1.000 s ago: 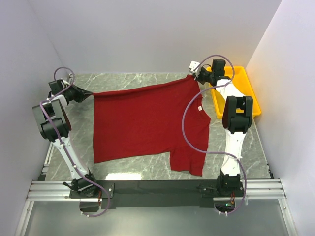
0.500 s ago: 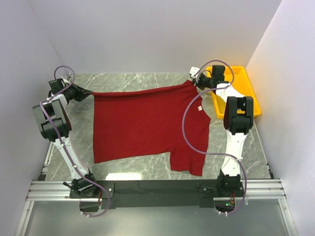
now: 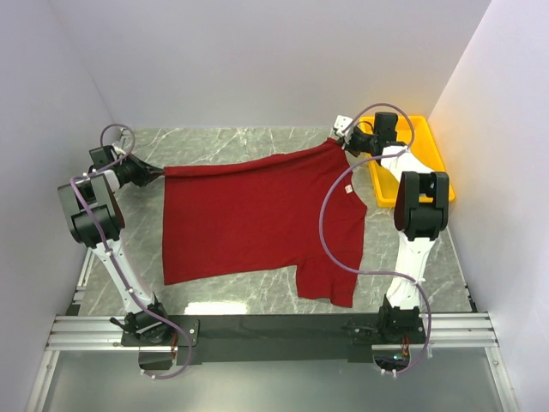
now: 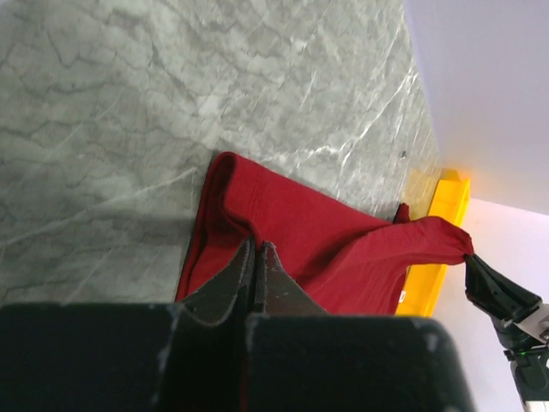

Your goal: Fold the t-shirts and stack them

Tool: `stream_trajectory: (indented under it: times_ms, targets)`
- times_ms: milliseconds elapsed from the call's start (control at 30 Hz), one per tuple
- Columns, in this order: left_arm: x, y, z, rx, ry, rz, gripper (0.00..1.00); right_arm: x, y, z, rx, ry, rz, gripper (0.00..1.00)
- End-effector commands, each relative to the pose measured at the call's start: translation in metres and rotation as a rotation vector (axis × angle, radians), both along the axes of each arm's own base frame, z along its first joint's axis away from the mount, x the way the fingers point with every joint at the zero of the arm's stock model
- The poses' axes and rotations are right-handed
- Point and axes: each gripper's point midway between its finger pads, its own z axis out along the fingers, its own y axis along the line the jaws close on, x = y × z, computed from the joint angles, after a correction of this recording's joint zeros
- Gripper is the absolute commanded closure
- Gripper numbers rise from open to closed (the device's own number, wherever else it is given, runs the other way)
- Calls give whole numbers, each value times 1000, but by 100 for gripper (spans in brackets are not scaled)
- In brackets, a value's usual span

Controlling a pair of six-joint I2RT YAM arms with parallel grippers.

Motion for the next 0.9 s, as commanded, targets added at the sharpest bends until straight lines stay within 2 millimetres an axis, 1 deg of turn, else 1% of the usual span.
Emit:
stream_trajectory:
  times_ms: [0,133,333,433,633,800,867]
  targets:
    - [-1,0,36,44,-102,-38,99,-1,-9,17,-29,-48,-7,90]
    - [-3,-3,39,39,-112,-51,99,-1,-13,2,-56,-31,-11,90]
    - [-4,-5,43,38,-126,-67,99,0,-13,-8,-76,-17,-11,90]
    - [-6,-8,46,38,-135,-84,99,0,-12,-8,-76,-19,-11,89]
    - [-11,-10,45,45,-135,-98,99,0,-12,-8,-72,-21,-12,89]
    - [-12,-10,44,42,-131,-95,99,-1,-11,-2,-53,-15,-14,89]
    - [-10,-9,45,41,-131,-86,99,4,-10,1,-39,0,-40,88]
